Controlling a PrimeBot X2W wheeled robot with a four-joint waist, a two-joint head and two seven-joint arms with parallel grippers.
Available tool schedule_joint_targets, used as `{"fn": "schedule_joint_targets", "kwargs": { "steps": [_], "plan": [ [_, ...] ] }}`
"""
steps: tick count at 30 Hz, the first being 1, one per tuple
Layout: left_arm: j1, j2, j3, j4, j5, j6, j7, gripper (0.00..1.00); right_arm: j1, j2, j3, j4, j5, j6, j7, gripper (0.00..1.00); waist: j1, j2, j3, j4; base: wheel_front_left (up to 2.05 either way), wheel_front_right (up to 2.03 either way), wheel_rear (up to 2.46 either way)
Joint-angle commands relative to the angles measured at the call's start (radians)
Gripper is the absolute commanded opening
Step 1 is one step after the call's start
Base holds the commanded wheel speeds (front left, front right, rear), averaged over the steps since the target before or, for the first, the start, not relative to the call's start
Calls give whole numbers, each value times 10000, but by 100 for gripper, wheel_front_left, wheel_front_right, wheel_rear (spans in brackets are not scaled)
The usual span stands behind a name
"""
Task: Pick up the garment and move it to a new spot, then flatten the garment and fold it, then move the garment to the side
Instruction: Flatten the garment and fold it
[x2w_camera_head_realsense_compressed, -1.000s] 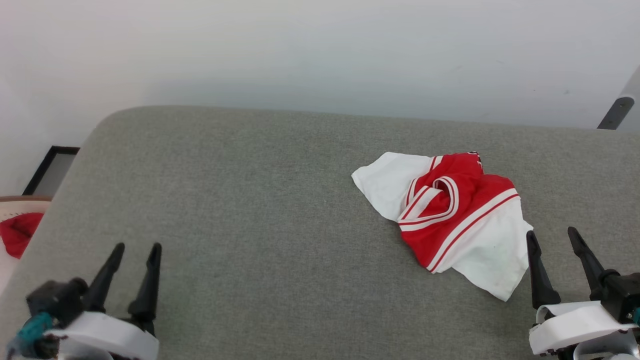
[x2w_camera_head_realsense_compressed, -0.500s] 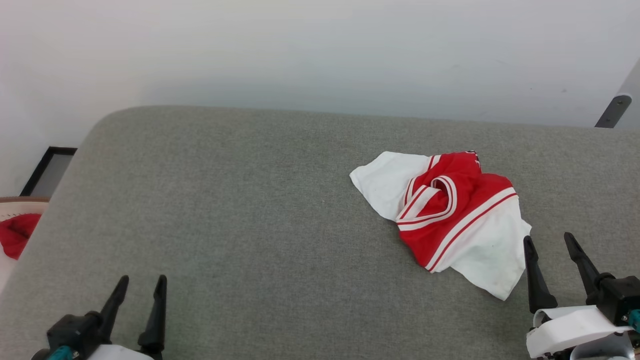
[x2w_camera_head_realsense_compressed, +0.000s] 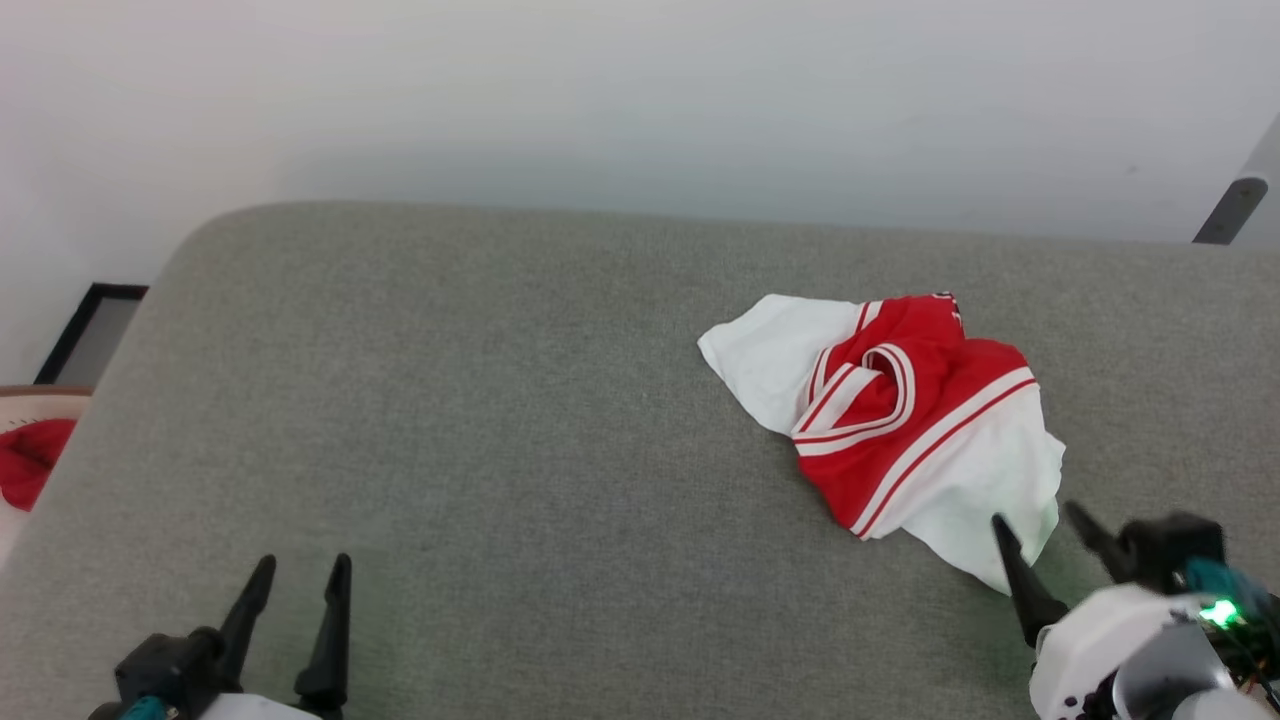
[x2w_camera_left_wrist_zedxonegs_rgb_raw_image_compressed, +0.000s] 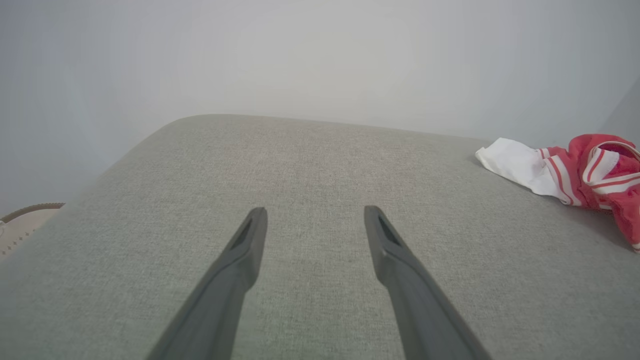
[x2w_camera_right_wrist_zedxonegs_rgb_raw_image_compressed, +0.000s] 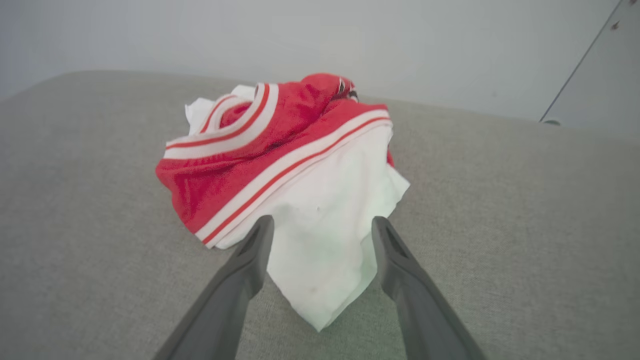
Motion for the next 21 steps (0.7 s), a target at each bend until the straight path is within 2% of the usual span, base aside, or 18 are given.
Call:
{"fn": "schedule_joint_targets", "kwargs": {
  "steps": [1, 6, 9, 13, 17, 21],
  "plan": [
    [30, -39, -14, 21, -46, -66, -2, 100, -239, -194, 205, 57, 404, -6, 704, 100, 0, -1, 123, -31, 0, 0, 0],
    [-290, -206, -177, 83, -96, -67, -2, 100, -718, -1094, 948, -280, 1618, -6, 3888, 100, 0, -1, 518, 76, 0, 0, 0],
    [-508, -276, -412, 142, -176, -71, -2, 100, -1005, -1408, 824, -643, 2054, -6, 5606, 100, 0, -1, 850, 186, 0, 0, 0],
    [-854, -344, -670, 225, -260, -69, -2, 100, -1319, -1697, 697, -1249, 2092, -6, 7657, 100, 0, -1, 1359, 365, 0, 0, 0],
    [-1187, -407, -809, 249, -323, -69, -2, 100, -1435, -1660, 282, -1905, 1868, -6, 8749, 100, 0, -1, 1789, 530, 0, 0, 0],
    [-1475, -495, -944, 305, -363, -70, -2, 100, -1468, -1449, -6, -2145, 1468, -6, 8928, 100, 0, -1, 2103, 656, 0, 0, 0]
  ]
}}
